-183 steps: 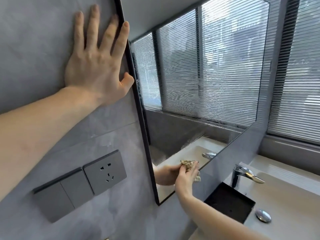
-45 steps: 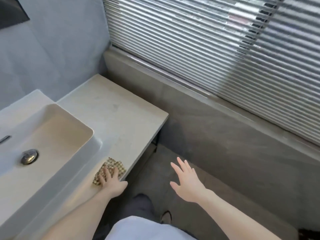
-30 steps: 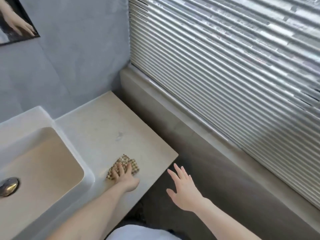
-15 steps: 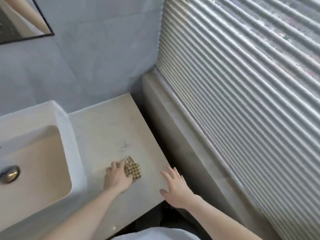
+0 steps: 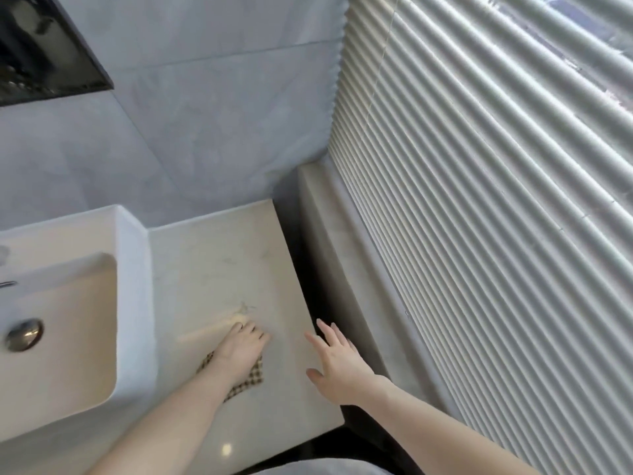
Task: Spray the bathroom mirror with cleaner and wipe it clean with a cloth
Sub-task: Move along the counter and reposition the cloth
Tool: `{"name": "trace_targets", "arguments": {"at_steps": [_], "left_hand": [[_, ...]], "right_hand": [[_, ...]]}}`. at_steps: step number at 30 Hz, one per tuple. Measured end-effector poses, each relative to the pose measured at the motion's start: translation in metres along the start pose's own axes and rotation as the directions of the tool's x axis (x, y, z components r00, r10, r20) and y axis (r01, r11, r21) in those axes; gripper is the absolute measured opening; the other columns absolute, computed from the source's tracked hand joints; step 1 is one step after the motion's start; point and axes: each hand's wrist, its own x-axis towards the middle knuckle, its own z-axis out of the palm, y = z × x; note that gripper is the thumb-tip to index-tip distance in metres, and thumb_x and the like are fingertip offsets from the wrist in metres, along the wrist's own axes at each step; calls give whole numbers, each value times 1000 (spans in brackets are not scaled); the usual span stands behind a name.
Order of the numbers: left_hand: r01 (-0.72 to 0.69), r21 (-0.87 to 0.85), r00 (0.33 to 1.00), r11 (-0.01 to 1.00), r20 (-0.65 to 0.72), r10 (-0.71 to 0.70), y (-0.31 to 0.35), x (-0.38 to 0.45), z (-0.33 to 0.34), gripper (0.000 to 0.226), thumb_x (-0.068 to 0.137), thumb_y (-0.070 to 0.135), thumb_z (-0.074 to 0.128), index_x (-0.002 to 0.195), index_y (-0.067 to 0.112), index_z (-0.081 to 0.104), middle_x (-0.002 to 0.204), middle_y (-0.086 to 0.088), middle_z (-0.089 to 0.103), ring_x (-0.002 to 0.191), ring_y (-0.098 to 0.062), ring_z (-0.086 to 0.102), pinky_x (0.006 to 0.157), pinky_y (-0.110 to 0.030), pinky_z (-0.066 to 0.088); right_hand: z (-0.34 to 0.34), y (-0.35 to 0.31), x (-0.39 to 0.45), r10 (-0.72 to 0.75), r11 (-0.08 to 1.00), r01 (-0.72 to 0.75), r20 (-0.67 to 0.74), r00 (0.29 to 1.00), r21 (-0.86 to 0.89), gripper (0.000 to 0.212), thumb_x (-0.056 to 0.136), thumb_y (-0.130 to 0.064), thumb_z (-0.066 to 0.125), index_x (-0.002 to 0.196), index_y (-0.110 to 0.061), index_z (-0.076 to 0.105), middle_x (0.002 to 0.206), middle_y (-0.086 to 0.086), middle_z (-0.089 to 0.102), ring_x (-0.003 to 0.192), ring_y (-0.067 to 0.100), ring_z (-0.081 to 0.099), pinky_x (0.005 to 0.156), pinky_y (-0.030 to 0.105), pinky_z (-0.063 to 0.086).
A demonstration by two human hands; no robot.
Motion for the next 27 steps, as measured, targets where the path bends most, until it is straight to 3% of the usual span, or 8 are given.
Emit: {"name": "trace_targets", "arguments": {"at_steps": [5, 9, 13, 16, 20, 23, 27], "left_hand": [[-17, 150, 996, 989, 90, 4, -12, 1, -10, 34, 104, 12, 43, 133, 14, 60, 136, -9, 58, 139, -33, 41, 118, -44, 28], [-56, 104, 996, 993, 74, 48, -19, -5, -5, 48, 97, 31, 62, 140, 12, 52, 143, -9, 48, 139, -32, 39, 117, -44, 29], [-42, 36, 997, 998, 64, 39, -15, -9, -2, 41, 98, 22, 62, 136, 14, 51, 138, -8, 58, 136, -31, 44, 116, -40, 29], [-6, -42, 999, 999, 54, 8, -18, -11, -3, 33, 96, 6, 52, 125, 19, 61, 127, -4, 67, 131, -28, 48, 114, -36, 27], [61, -219, 998, 974, -21, -67, -28, -20, -6, 22, 98, 24, 57, 117, 27, 68, 128, 2, 60, 130, -23, 46, 110, -34, 28], [136, -393, 983, 909, -63, -175, -36, -33, -7, 15, 101, 29, 56, 114, 29, 64, 129, 4, 52, 127, -21, 49, 104, -33, 37], [236, -587, 932, 775, -90, -352, -48, -58, -16, 13, 102, 26, 55, 115, 29, 57, 121, 5, 67, 110, -27, 66, 84, -38, 45]], "right_hand": [[-9, 0, 6, -6, 1000, 6, 2, 1000, 2, 72, 107, -38, 52, 168, -29, 15, 178, 0, -9, 165, 30, -12, 133, 52, 5], [-16, -2, 12, -2, 1000, 2, 3, 1000, 6, 70, 107, -38, 52, 168, -28, 17, 178, 0, -8, 165, 29, -12, 134, 51, 6], [-17, -7, 14, -8, 1000, 8, 11, 1000, -3, 69, 108, -38, 51, 167, -27, 19, 178, 0, -7, 165, 29, -11, 134, 51, 7], [-16, -8, 15, -13, 1000, 13, 8, 1000, -1, 68, 107, -38, 51, 167, -28, 20, 178, 0, -6, 165, 30, -10, 134, 51, 8], [-16, -11, 15, -14, 1000, 14, -2, 1000, 8, 67, 107, -38, 51, 166, -29, 21, 178, -1, -5, 165, 30, -9, 134, 51, 8], [-18, -14, 16, -16, 1000, 17, -23, 1000, 14, 67, 107, -37, 50, 166, -30, 21, 178, -1, -5, 165, 30, -9, 134, 50, 8], [-32, -25, 14, -44, 999, 46, -64, 997, 17, 66, 107, -38, 50, 166, -32, 21, 178, -1, -4, 165, 28, -9, 134, 49, 8]]}}
